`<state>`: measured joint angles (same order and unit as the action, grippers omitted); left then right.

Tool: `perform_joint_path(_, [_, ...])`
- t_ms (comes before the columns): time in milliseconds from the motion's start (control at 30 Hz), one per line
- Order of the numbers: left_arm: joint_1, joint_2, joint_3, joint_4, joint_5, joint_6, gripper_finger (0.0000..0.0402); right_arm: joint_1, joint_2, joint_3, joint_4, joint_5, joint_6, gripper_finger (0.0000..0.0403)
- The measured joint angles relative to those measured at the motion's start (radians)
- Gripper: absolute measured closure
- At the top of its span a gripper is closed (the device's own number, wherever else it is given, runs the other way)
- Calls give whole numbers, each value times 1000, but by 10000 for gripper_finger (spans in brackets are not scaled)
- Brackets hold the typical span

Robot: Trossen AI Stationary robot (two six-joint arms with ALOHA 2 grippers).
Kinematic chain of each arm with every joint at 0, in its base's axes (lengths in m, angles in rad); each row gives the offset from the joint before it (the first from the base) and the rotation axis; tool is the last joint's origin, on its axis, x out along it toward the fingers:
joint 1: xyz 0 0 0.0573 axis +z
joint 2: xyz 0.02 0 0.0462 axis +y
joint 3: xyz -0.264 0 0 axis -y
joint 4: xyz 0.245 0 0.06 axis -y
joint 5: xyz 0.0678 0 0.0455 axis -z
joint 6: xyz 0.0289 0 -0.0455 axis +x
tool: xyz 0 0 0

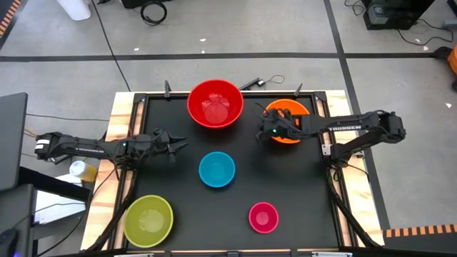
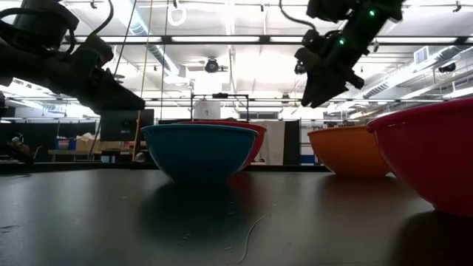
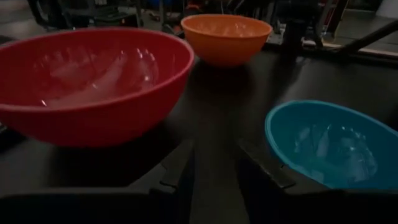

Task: Nest bowls inside each other
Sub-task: Stack the orange bowl on top of the red bowl

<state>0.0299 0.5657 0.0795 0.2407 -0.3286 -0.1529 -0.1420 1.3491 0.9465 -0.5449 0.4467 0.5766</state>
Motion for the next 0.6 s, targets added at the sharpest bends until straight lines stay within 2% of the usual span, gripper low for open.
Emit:
perform_joint_path(100, [0, 23, 1, 0, 0, -21, 285, -9, 35, 53, -98, -132, -79, 234])
perform_joint_path(167, [0, 35, 1, -1, 5, -23, 285, -10, 61, 71, -165, -182, -132, 228])
perform_joint_path(333, [0, 59, 1, 2, 7, -22, 285, -23, 122, 84, -286, -179, -149, 218])
perform_joint_path(600, [0, 58, 1, 2, 7, -16, 285, -33, 148, 84, -303, -171, -169, 198])
